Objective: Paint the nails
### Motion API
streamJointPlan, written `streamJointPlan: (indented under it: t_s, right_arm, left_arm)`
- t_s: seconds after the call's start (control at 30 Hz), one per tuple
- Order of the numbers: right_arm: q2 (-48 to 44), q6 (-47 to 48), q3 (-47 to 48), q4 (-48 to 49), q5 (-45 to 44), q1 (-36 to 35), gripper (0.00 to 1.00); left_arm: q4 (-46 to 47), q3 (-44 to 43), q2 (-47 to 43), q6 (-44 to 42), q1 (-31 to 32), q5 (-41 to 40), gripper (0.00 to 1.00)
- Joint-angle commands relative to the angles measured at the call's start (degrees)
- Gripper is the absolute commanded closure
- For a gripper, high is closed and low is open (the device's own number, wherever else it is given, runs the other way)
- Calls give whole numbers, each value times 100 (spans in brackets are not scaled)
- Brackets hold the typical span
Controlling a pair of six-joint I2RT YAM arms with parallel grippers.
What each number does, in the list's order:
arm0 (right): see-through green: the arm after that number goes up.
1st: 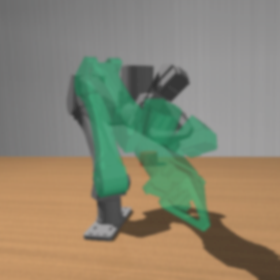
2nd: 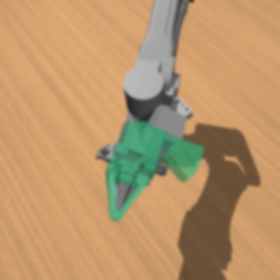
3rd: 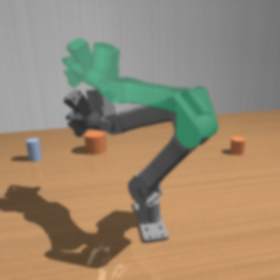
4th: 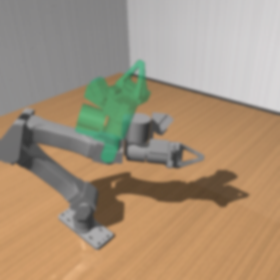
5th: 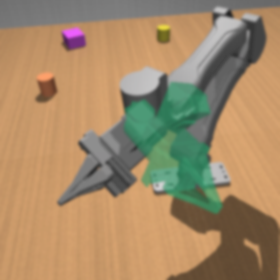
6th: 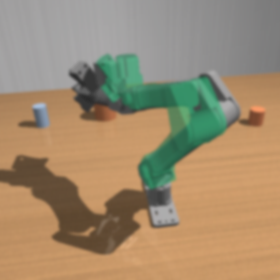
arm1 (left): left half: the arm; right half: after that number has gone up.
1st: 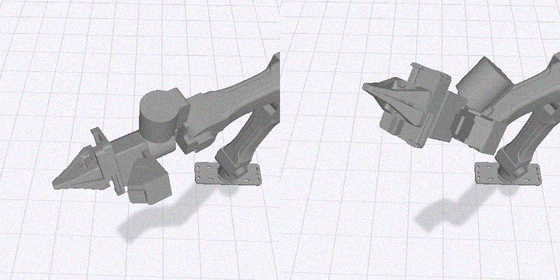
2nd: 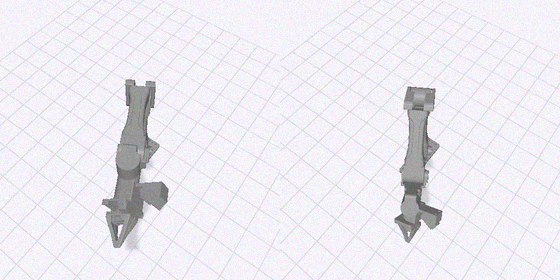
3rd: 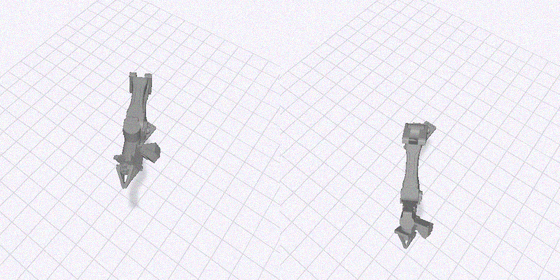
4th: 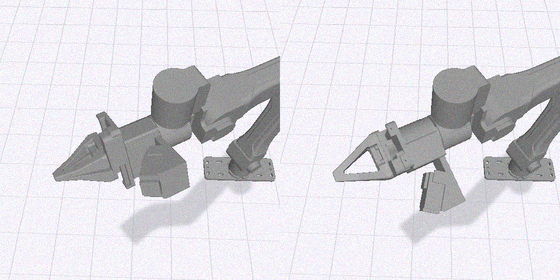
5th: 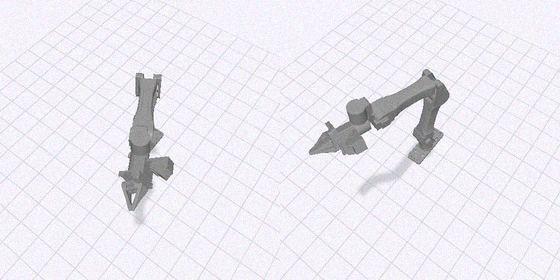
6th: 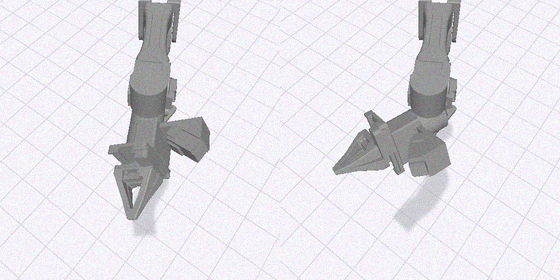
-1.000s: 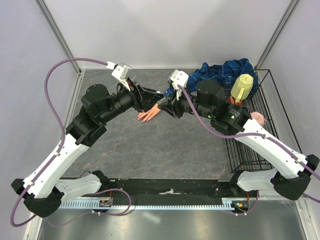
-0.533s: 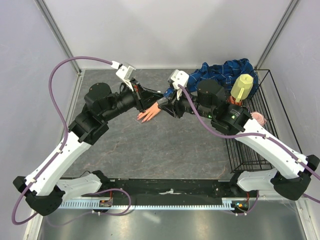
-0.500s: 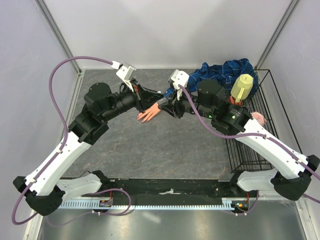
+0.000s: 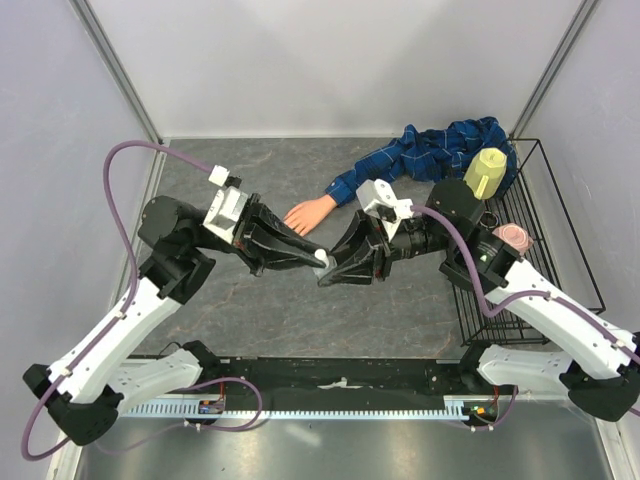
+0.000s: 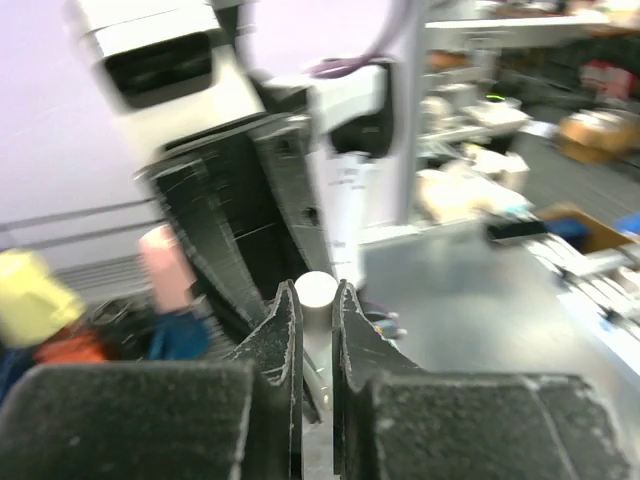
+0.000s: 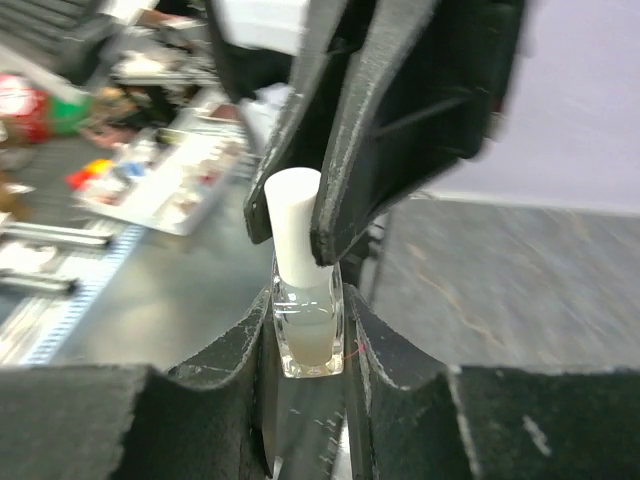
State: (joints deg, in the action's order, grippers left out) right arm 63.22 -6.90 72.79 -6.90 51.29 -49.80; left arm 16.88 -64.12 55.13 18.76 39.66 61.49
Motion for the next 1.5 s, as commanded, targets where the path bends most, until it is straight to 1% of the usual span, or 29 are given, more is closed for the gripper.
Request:
streamJointPlan:
  t_s: [0.0, 0.03, 0.07, 0.1, 0.13, 0.17, 0.2, 0.23, 0.27, 0.3, 0.33, 0.37, 0.4, 0.43, 0.47, 0.57, 0.6, 0.7, 0.73, 0.77, 0.8, 0.83, 0.87, 0.93, 0.97, 1.07, 1.17, 1.3, 1.47]
  right_arm:
    - [6, -1551, -81, 2386, 1155, 49, 100]
    - [-3, -1517, -73, 2264, 1138, 49, 100]
    - [-11, -1429, -20, 2124, 1138, 49, 100]
    - [-12, -1359, 15, 1983, 1120, 49, 100]
    - [-20, -1193, 33, 1721, 1016, 49, 100]
    - [-29, -1078, 94, 1535, 919, 49, 100]
    - [-38, -929, 138, 1325, 831, 49, 100]
    - [-38, -640, 173, 940, 587, 49, 100]
    - [-38, -524, 235, 770, 445, 58, 100]
    - [-38, -341, 296, 525, 270, 58, 100]
    - [-12, -17, 366, 18, -150, 58, 100]
    - [32, 152, 532, -213, -406, 67, 100]
    - [67, 293, 621, -677, -748, 50, 100]
    - [146, 564, 692, -873, -1230, 58, 100]
    - [181, 645, 840, -1040, -1592, 58, 100]
    - [261, 908, 1008, -1419, -2610, 50, 100]
    - [270, 927, 1017, -1455, -2815, 49, 100]
    - [340, 1032, 1079, -1499, -3264, 49, 100]
    - [410, 1041, 1105, -1516, -3318, 49, 100]
    - [445, 1085, 1175, -1525, -3353, 49, 100]
    - [480, 1094, 1210, -1586, -3406, 41, 100]
    - [533, 1103, 1237, -1587, -3432, 41, 100]
    - [559, 1120, 1263, -1595, -3441, 23, 100]
    - [603, 1120, 1281, -1587, -3538, -3, 100]
    - [612, 1129, 1290, -1587, -3564, -21, 100]
    - [604, 1129, 1299, -1596, -3678, -47, 100]
    - [613, 1138, 1272, -1596, -3731, -56, 100]
    - [630, 1138, 1272, -1578, -3740, -56, 100]
    - [630, 1112, 1316, -1560, -3793, -74, 100]
  left_arm:
    - [1406, 75, 428, 1252, 95, 2033, 98]
    - [1301, -3, 411, 1192, 86, 1885, 98]
    - [656, -100, 393, 1000, 60, 1788, 98]
    - [145, -205, 341, 432, 33, 1630, 97]
    - [-356, -459, 288, 96, 16, 1046, 90]
    - [-1344, -601, 235, -238, 16, 675, 81]
    - [-1615, -689, 200, -668, 7, 366, 64]
    - [-1862, -820, 86, -794, 7, -342, 56]
    - [-2221, -865, 24, -952, 7, -740, 46]
    - [-2346, -900, -37, -1032, 7, -1040, 42]
    - [-2461, -944, -151, -1076, 7, -1617, 36]
    - [-2514, -945, -230, -1068, 7, -1919, 19]
    - [-2576, -893, -301, -1085, 7, -2357, 8]
    - [-2576, -857, -467, -1077, 7, -2561, 2]
    - [-2567, -822, -538, -1007, 7, -2798, 0]
    - [-2559, -708, -758, -727, 7, -3791, 1]
    - [-2550, -664, -785, -603, 7, -4281, 2]
    - [-2541, -655, -767, -295, 7, -4680, 5]
    - [-2471, -655, -741, -207, 7, -4699, 9]
    - [-2436, -663, -663, -102, 15, -4699, 25]
    - [-2392, -698, -610, -58, 16, -4656, 36]
    - [-2339, -716, -531, -14, 16, -4621, 42]
    - [-2321, -742, -469, 22, 16, -4551, 43]
    - [-2321, -856, -249, 40, 16, -4383, 39]
    - [-2313, -866, -197, 83, 16, -4374, 35]
    - [-2313, -901, -73, 153, 33, -4488, 34]
    - [-2181, -839, -29, 285, 50, -4506, 41]
    - [-2049, -725, 15, 382, 95, -4410, 41]
    - [-2066, -707, 85, 479, 121, -4260, 47]
